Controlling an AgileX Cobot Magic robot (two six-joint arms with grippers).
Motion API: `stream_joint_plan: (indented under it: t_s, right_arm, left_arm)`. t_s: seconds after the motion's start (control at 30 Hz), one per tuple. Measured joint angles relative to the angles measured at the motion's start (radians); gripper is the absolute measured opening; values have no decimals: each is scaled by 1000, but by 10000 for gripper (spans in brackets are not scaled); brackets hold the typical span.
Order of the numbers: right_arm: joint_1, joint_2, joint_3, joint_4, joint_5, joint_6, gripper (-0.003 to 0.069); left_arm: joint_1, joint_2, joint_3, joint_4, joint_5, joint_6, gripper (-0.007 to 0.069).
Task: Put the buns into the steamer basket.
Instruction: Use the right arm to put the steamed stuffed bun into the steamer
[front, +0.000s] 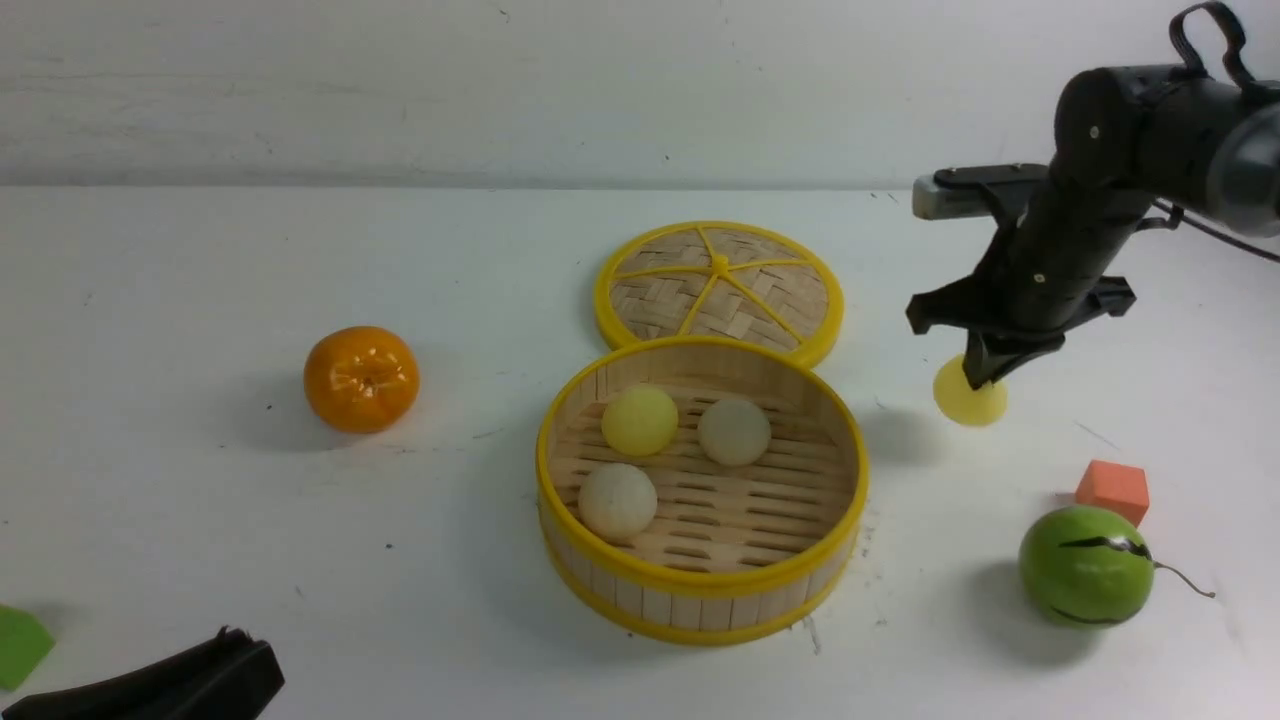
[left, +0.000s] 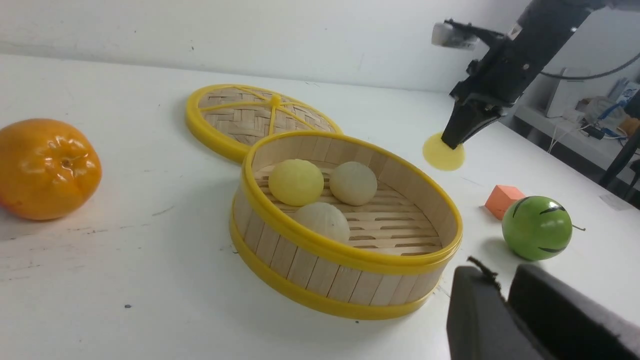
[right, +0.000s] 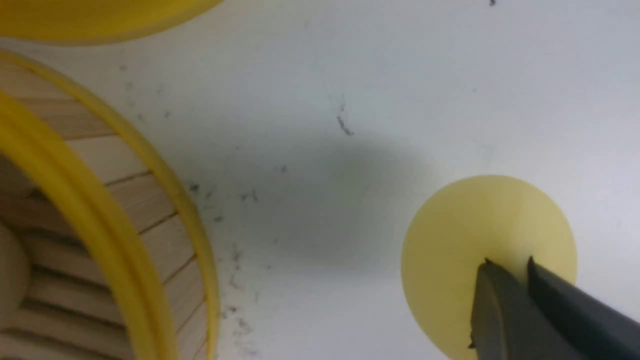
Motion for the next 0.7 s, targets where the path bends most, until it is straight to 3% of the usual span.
stream_joint_plan:
  t_s: [0.2, 0.43, 0.7]
  right_arm:
    - [97, -157, 79, 107, 56, -53, 1]
    - [295, -233, 273, 143, -79, -55, 6]
    - [352, -150, 282, 155, -231, -34, 12]
  left_arm:
    - [0, 0, 0, 0, 0, 0, 102]
    - [0, 0, 0, 0, 0, 0, 108]
    - [0, 0, 0, 0, 0, 0, 110]
